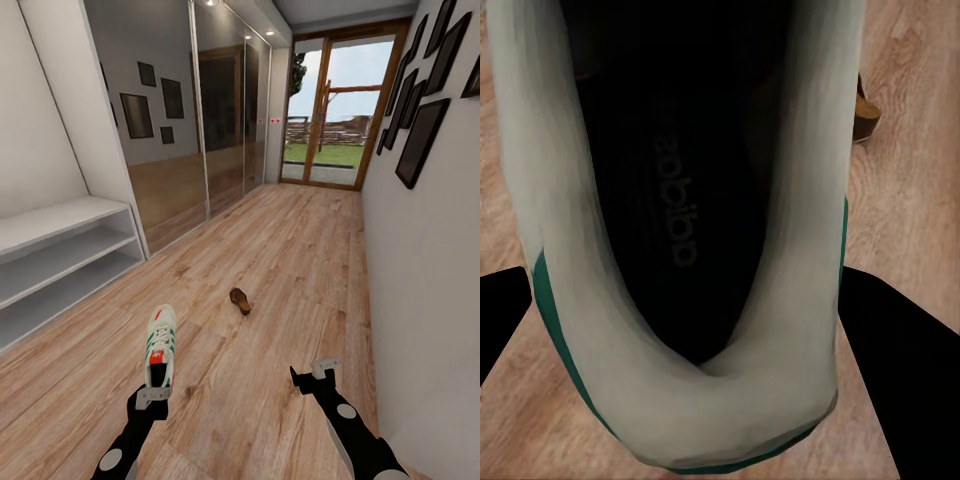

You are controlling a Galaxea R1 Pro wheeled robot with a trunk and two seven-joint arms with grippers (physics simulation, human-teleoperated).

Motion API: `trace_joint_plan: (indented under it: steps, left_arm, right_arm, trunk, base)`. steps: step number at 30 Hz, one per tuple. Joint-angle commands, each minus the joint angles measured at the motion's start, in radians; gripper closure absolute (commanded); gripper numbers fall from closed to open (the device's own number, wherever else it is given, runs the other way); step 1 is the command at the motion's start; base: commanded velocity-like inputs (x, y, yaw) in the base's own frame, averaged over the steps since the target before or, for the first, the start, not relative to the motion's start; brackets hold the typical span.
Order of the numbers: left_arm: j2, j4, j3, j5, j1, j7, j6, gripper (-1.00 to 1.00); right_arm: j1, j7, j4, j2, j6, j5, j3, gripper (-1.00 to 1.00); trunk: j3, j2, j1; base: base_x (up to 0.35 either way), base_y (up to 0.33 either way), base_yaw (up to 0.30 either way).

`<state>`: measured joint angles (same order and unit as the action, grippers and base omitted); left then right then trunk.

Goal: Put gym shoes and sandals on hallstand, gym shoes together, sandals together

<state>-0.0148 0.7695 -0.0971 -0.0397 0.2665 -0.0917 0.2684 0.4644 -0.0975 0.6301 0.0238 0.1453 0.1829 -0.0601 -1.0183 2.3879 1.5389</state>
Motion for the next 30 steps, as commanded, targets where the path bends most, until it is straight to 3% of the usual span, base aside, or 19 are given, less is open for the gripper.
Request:
trace_joint_plan:
  steps: [1, 15, 30]
  left_arm:
    - [-0.001, 0.000, -0.008, -0.004, 0.000, -0.009, 0.002, 1.00]
    - [0.001, 0.009, -0.009, -0.005, -0.004, -0.008, 0.006, 1.00]
    - [0.001, 0.009, -0.009, -0.005, -0.004, -0.006, 0.005, 1.00]
  right_arm:
    - [0.000, -0.006, -0.001, 0.001, 0.004, 0.010, -0.007, -1.00]
    - [0.000, -0.005, -0.001, -0.002, 0.003, 0.010, -0.010, -1.00]
    - [0.000, -0.006, -0.001, -0.026, 0.003, 0.009, -0.010, -1.00]
  trunk:
    - [0.002, -0.007, -0.004]
    - [0.009, -0.021, -0.012]
    - [0.009, -0.021, -0.012]
  base:
    - [0.000, 0.000, 0.000]
    - [0.016, 0.000, 0.000]
    - [0.292, 0.000, 0.000]
